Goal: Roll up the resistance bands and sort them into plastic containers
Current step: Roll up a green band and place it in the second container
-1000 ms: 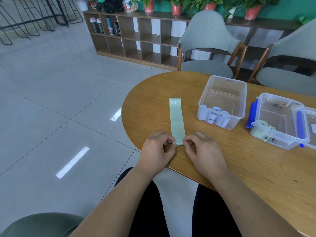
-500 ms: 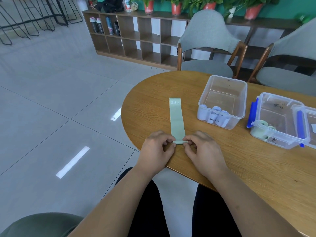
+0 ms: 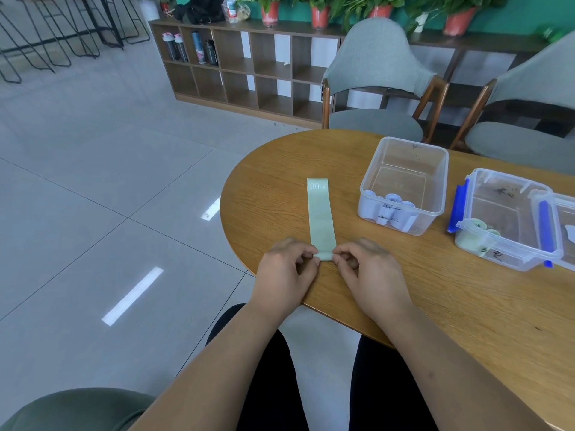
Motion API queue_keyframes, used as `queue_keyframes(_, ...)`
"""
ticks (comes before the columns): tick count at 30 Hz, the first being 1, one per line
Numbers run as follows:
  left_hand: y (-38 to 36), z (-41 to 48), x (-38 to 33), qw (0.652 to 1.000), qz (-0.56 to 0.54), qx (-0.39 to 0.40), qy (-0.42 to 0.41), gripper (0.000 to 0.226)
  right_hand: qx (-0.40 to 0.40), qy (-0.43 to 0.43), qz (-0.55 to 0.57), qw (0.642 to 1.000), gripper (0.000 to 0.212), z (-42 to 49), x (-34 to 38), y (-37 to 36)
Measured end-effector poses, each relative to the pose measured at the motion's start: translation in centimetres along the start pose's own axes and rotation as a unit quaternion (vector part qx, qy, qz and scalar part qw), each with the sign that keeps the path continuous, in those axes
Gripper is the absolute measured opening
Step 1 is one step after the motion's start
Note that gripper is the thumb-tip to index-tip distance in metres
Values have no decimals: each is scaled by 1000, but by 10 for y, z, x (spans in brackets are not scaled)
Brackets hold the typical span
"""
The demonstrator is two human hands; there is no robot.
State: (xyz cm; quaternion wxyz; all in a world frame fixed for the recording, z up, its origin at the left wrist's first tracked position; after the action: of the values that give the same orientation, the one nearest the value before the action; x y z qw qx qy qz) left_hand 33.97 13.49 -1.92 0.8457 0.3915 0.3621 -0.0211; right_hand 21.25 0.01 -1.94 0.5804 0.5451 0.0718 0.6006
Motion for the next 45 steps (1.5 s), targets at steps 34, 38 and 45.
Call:
queue_keyframes(34, -5, 16, -2, 997, 63, -31, 32, 12, -54, -139, -80, 986, 24, 14, 6, -7)
queue_keyframes(38, -5, 18, -4, 997, 64, -38, 23, 8, -58, -143, -54, 987, 25, 17, 6, -3)
queue_keyframes(45, -12, 19, 2, 996, 82, -35, 28, 18, -62, -137, -49, 987, 16, 21, 5, -1)
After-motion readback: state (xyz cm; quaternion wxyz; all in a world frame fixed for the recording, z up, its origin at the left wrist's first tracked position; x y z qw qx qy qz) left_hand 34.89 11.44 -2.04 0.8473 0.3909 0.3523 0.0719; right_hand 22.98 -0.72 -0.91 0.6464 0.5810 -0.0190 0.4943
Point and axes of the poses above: each hand's wrist, its own z-axis towards the middle knuckle, its own y-axis out of the back of the hand, x = y × z, the point moved 7 cm from there along z, towards the middle knuckle, and after that the axes turned 3 degrees about z, right-handed, at the moved point
